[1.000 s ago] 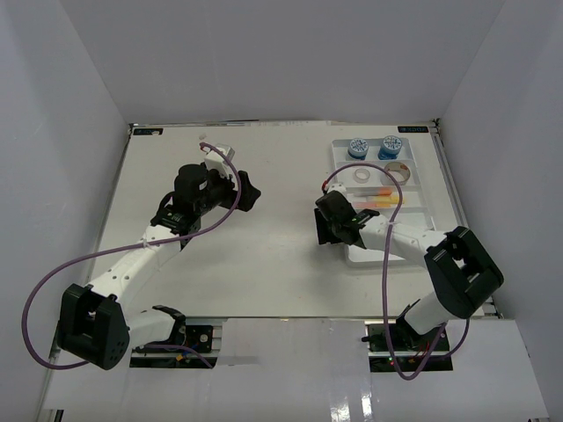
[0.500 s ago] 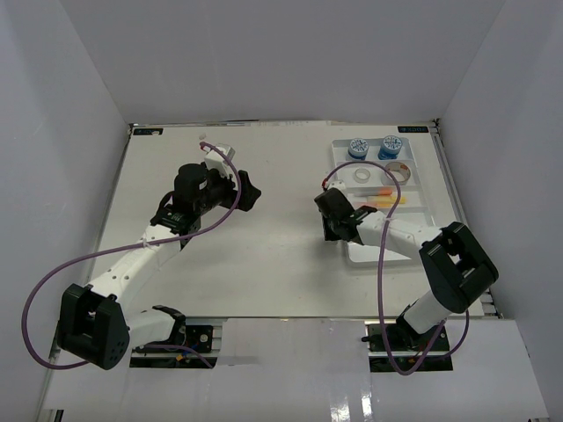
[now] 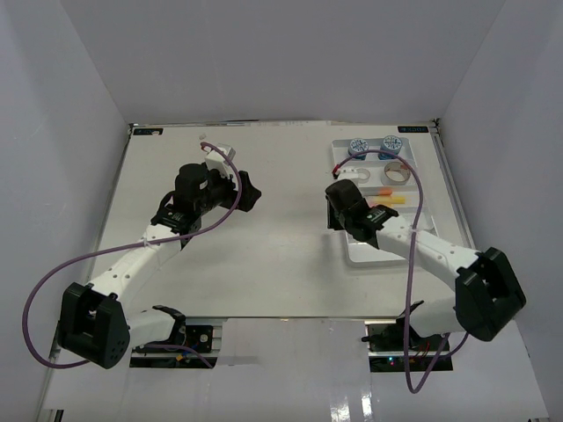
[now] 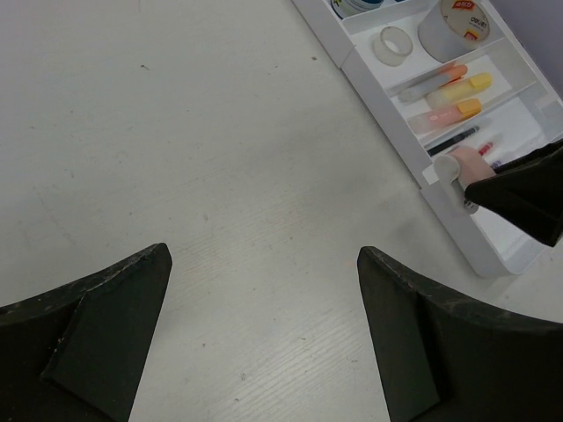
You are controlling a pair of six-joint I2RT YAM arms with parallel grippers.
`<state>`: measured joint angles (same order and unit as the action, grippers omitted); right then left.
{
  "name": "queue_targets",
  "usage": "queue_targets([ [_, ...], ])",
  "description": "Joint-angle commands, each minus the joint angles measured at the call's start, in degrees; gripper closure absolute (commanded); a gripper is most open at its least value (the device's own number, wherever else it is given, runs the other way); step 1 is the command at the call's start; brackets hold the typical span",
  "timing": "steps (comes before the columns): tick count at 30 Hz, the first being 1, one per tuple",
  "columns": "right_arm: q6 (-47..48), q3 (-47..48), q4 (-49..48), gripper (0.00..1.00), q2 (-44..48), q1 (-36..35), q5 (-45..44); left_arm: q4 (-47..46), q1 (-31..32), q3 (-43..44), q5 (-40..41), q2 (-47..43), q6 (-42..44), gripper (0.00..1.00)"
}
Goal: Sort the stationery into containers
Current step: Pick up the stapler from the center of the board, then place the stapler in the storage box.
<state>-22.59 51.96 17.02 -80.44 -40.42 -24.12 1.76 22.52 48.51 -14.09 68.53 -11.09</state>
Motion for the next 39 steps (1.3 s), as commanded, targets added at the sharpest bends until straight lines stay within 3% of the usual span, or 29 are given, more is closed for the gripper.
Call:
queue_targets([
  [1, -3.94, -1.86, -0.67, 0.92, 6.52, 1.13, -5.31, 0.35, 0.15, 2.29, -0.33, -0.42, -0.42, 0.02],
  [11, -23.54, -16.09, 2.4, 0.92, 19.96, 14.13, -3.12, 0.88, 0.15, 2.38, 0.46, -1.2, -0.42, 0.02],
  [15, -29.96, -17.42, 4.95, 0.92, 22.43, 15.2, -6.37, 0.79, 0.15, 2.29, 0.38, -1.56, -0.33, 0.02],
  [30, -45.69, -20.67, 7.77, 0.92, 18.75, 19.24, -8.58, 0.97, 0.15, 2.46, -0.15, -1.12, -0.25, 0.02],
  [39, -49.65, -21.91, 10.31, 0.89, 17.34, 20.21, -7.44, 1.14, 0.15, 2.47, -0.24, -0.77, -0.25, 0.02],
])
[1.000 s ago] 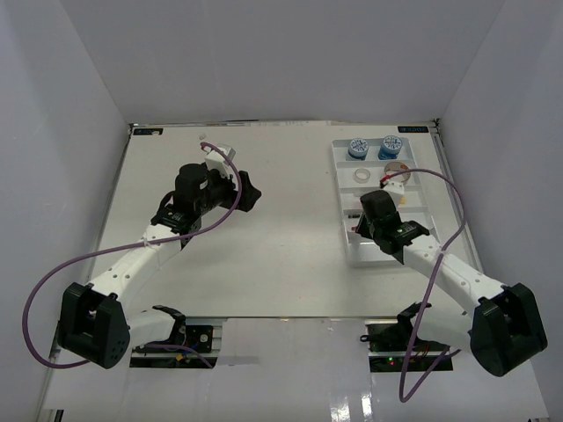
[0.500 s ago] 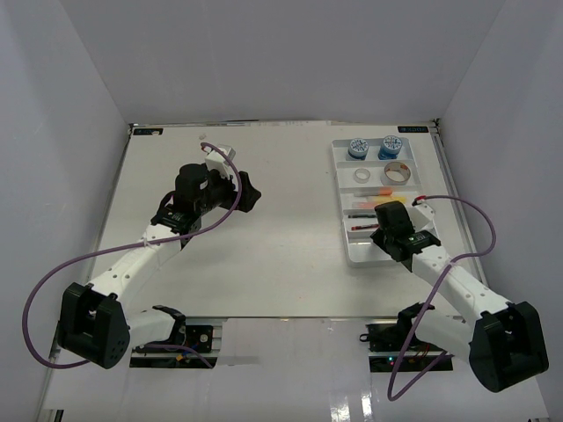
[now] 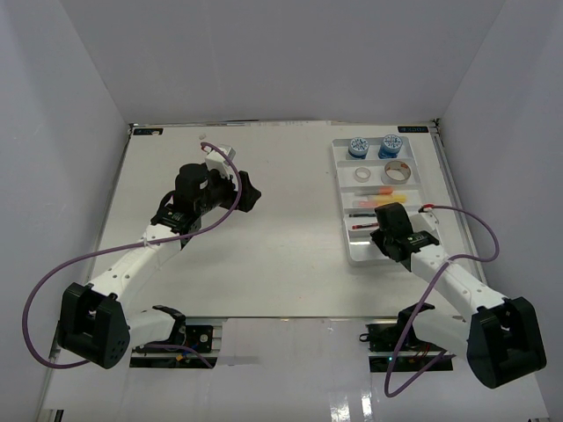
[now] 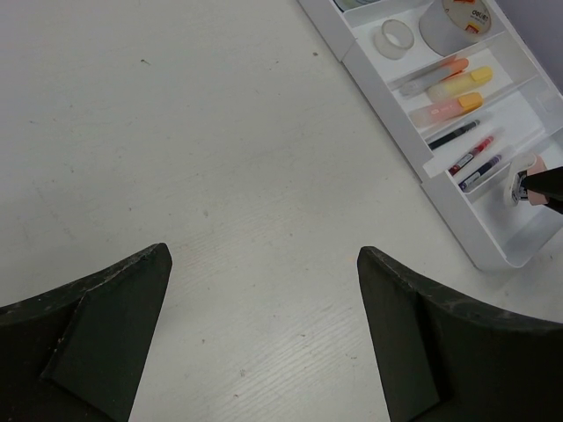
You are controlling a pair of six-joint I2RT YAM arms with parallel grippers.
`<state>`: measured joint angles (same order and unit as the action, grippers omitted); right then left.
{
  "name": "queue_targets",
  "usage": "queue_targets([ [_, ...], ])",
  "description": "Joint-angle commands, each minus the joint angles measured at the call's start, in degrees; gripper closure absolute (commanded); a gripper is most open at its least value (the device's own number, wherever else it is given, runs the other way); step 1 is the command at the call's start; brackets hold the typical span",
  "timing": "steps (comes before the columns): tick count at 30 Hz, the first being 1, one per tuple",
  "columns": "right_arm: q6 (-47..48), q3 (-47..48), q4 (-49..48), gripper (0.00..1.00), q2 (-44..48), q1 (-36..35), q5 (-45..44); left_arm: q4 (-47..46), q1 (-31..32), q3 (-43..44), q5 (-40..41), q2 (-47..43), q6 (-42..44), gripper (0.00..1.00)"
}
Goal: Sort the stationery into containers
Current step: Place the stapler in the storage box.
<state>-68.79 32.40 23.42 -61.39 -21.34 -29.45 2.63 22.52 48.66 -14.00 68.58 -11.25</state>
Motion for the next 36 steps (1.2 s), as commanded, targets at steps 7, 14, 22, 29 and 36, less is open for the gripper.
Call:
queue_targets([
  [7, -4.33, -1.73, 7.15, 0.92, 3.46, 1.13, -4.82, 0.27, 0.15, 2.49, -0.5, -0.72, -0.27, 0.02],
  [14, -4.42, -0.41, 9.19, 0.92, 5.49, 1.13, -7.37, 0.35, 0.07, 2.49, -0.68, -0.64, -0.36, 0.02],
  [22, -6.97, -1.99, 8.14, 0.88, 1.01, 1.48, -7.02, 0.44, 0.15, 2.49, -0.59, -0.72, -0.27, 0.02],
  [29, -6.35, -0.59, 5.06, 0.8, -2.68, 1.65, -6.32, 0.62, 0.15, 2.58, -0.33, -0.64, -0.01, 0.02],
  [36, -7.66, -0.41, 3.83, 0.78, -3.22, 1.92, -6.06, 0.71, 0.07, 2.66, -0.5, -0.55, 0.0, 0.02],
])
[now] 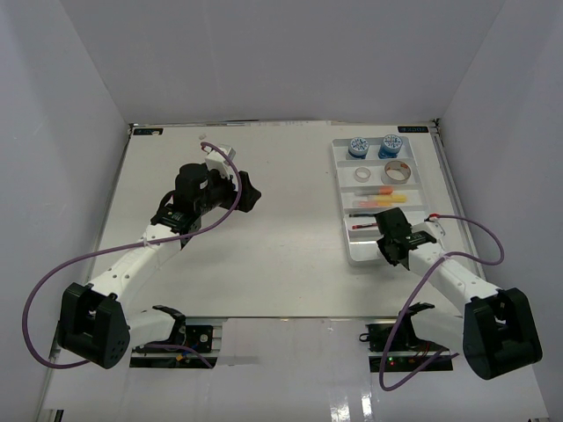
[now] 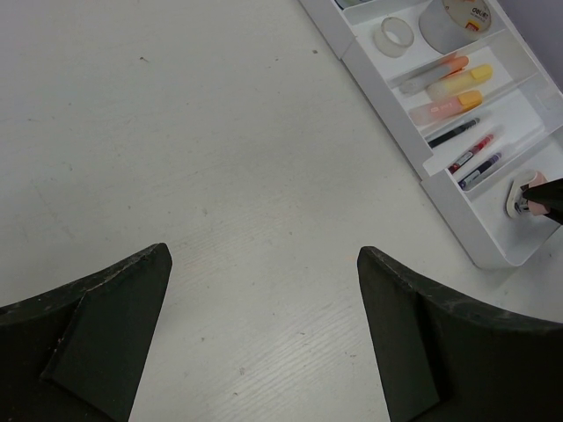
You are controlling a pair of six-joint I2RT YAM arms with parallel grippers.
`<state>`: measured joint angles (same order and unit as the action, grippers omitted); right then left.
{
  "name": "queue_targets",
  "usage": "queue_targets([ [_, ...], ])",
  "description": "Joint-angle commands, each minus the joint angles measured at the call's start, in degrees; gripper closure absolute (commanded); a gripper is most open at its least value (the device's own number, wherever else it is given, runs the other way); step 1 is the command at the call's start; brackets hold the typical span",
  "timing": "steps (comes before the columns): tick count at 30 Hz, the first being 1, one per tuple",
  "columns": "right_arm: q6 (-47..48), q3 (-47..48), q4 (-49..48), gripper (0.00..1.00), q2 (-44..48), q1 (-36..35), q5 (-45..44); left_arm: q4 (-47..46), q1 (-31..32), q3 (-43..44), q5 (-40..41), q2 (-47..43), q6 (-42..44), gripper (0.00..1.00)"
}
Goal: Sort the stationery into containers
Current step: Place the stapler in the storage box.
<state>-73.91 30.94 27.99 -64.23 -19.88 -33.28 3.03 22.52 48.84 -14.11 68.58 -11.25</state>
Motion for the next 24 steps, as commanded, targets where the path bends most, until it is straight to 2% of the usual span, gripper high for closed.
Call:
queue_targets([
  [1, -2.9, 1.05, -0.83, 0.78, -0.29, 0.63, -2.23, 0.31, 0.15, 2.49, -0.39, -0.46, 0.0, 0.02],
  [7, -3.96, 2.37, -1.62, 0.72, -1.78, 0.89, -1.88, 0.49, 0.06, 2.58, -0.04, -0.55, 0.17, 0.02],
  [13, -3.79, 3.86, -1.71, 0.6, -2.66, 1.07, -1.7, 0.58, 0.15, 2.58, -0.13, -0.46, 0.17, 0.02],
  [16, -2.74, 4.3, -1.8, 0.48, -2.04, 1.07, -1.09, 0.58, 0.07, 2.58, -0.22, -0.46, 0.17, 0.02],
  [21, 0.42, 4.31, -1.71, 0.39, 2.77, 1.16, -1.09, 0.84, 0.15, 2.66, -0.22, -0.29, 0.26, 0.02],
  [24, 6.39, 5.09, -1.18, 0.31, 7.42, 1.07, -2.31, 1.28, 0.15, 2.93, 0.22, -0.29, 0.52, 0.02],
])
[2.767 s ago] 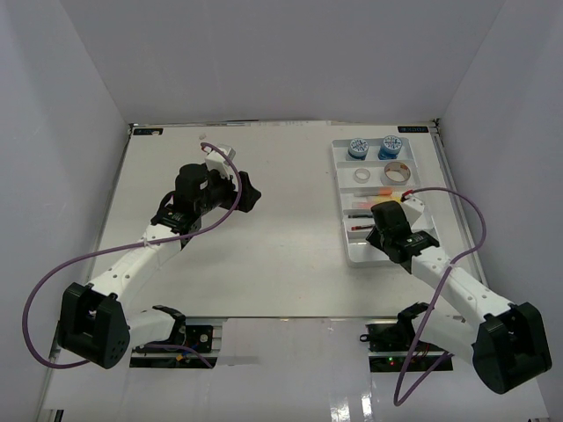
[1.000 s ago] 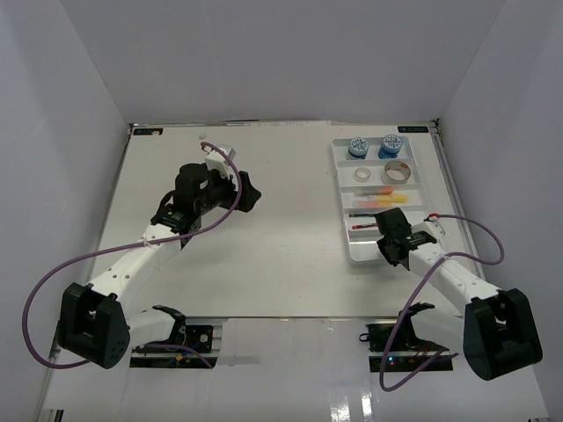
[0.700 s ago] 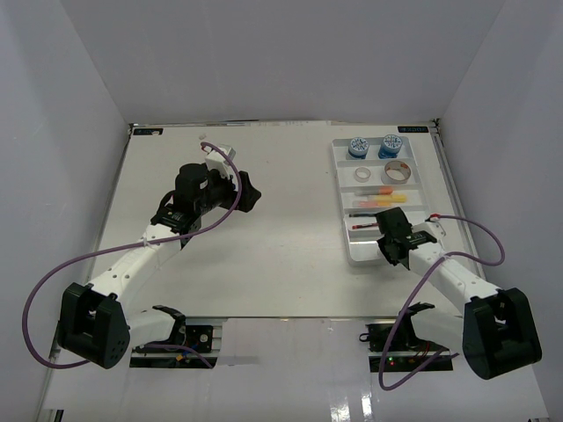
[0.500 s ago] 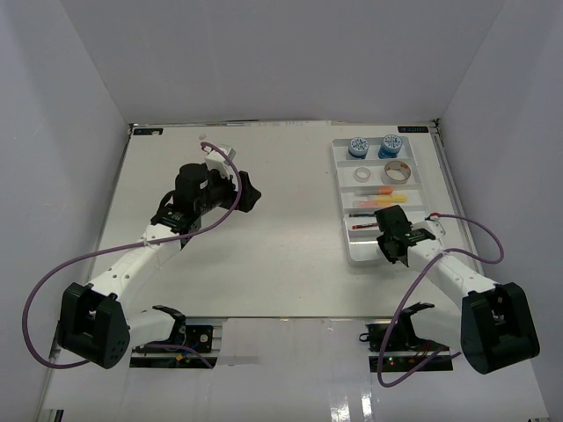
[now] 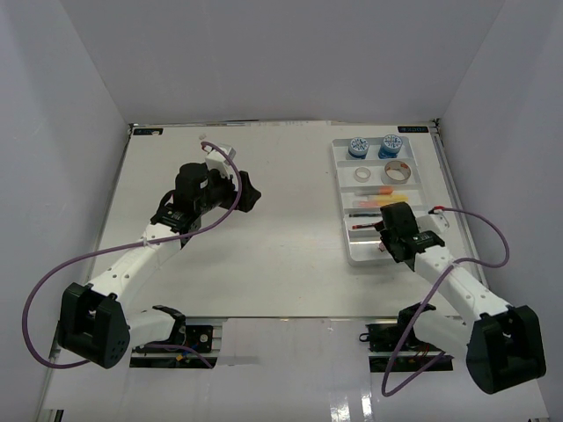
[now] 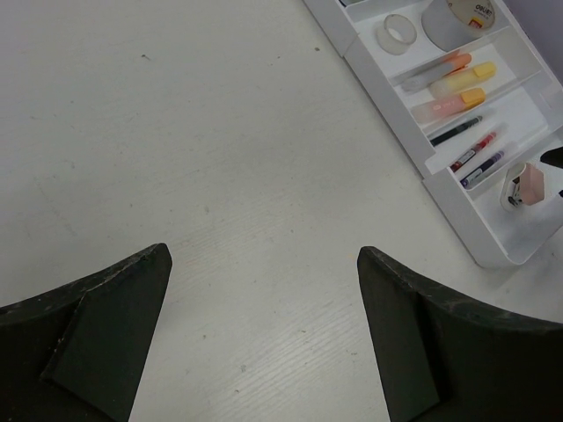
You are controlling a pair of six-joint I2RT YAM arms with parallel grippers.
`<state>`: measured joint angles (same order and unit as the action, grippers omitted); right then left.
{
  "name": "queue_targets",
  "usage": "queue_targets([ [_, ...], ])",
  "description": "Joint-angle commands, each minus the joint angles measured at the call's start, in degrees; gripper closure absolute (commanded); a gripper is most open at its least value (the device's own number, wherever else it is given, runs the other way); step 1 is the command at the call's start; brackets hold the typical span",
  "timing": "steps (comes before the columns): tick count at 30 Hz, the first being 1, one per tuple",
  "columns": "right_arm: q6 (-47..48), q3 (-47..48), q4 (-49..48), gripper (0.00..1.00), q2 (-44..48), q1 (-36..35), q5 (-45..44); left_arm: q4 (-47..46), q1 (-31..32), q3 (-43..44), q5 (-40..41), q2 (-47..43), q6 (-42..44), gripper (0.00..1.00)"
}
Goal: Sort the stationery into containers
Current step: Place the stapler in the storage box, then reset both arms
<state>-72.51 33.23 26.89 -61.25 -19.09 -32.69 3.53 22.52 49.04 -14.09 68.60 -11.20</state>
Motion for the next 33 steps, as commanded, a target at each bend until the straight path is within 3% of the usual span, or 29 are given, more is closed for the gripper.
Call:
queue_targets([
  [1, 7.01, 3.15, 0.26, 0.25, 5.78, 0.28, -3.78, 1.3, 0.15, 3.51, 1.24, -0.39, 1.0, 0.02],
  [6, 28.62, 7.71, 0.44, 0.03, 16.33, 0.28, -5.89, 4.9, 0.15, 3.61, 3.71, -3.2, 1.27, 0.02],
  [11, 44.27, 11.06, -0.25, 0.05, 27.92, 0.28, -8.88, 12.0, 0.07, 4.57, 5.38, -10.48, 0.13, 0.02],
  [16, 61.3, 11.33, -3.6, 0.1, 42.87, 0.37, -6.26, 18.43, 0.06, 4.84, 12.76, -20.5, -2.59, 0.02],
  [24, 74.69, 9.4, -3.78, 0.1, 58.08, 0.28, -1.07, 29.16, 0.06, 4.4, 24.45, -38.51, -6.2, 0.02],
  [33, 79.01, 5.7, -3.69, 0.1, 69.51, 0.2, -0.28, 32.07, 0.15, 1.15, 35.35, -53.65, -6.2, 0.02],
])
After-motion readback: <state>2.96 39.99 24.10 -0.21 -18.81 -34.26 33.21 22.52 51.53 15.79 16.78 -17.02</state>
